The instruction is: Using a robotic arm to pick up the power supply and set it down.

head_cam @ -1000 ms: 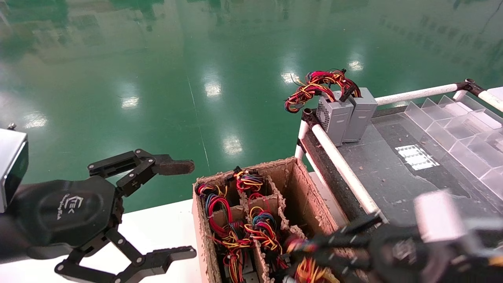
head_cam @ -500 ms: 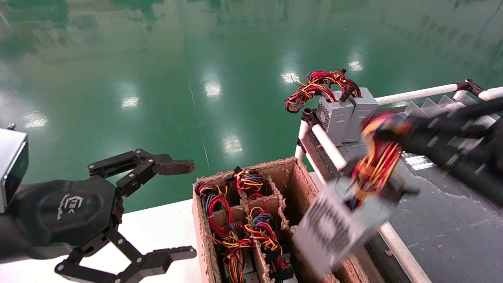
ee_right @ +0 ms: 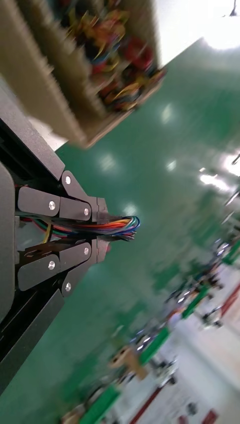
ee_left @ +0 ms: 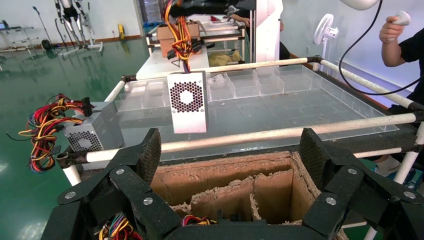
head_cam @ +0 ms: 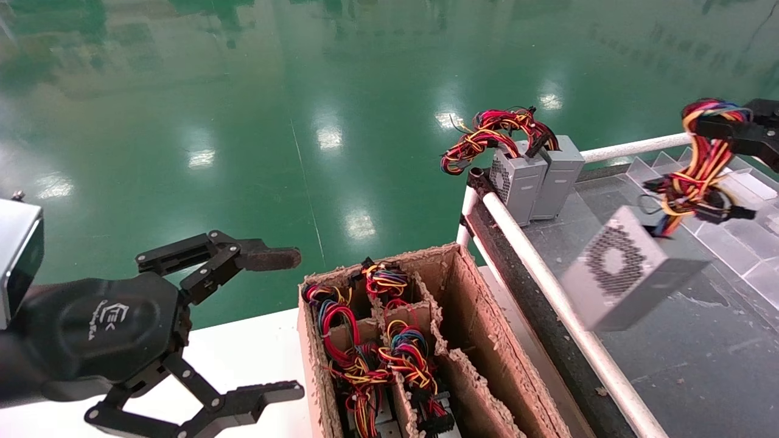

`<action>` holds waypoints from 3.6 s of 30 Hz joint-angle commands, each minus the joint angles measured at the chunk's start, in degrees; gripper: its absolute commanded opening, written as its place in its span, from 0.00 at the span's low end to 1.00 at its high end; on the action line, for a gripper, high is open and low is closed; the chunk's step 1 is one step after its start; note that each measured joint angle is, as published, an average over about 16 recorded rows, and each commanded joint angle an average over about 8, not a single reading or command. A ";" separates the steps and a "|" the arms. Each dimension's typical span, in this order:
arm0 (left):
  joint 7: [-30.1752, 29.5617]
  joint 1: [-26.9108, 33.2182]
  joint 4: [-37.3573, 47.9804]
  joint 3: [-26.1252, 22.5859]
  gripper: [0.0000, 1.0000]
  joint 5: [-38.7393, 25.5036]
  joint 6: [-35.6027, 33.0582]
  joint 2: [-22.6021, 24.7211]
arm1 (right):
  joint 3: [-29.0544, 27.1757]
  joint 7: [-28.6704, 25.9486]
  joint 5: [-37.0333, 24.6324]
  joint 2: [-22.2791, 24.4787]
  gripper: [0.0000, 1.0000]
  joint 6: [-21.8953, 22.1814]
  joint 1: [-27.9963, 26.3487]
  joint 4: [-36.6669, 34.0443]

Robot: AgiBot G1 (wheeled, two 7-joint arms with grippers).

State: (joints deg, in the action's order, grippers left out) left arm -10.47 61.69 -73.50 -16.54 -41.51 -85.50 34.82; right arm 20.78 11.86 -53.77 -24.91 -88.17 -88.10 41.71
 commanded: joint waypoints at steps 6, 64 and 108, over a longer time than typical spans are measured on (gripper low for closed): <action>0.01 0.01 0.00 -0.03 1.00 0.02 0.01 -0.01 | 1.99 6.67 -6.90 -2.06 0.00 2.91 -5.63 -10.84; 0.12 0.05 0.00 -0.23 1.00 0.16 0.10 -0.10 | 9.01 25.63 -23.16 -40.30 0.00 51.40 -20.71 -40.45; 0.19 0.08 0.00 -0.38 1.00 0.26 0.17 -0.16 | 3.60 24.29 -15.43 -40.13 1.00 46.70 -19.85 -42.63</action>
State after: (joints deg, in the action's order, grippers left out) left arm -10.28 61.77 -73.50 -16.92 -41.25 -85.33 34.67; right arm 24.15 35.71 -68.88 -65.04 -41.93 -107.98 -0.94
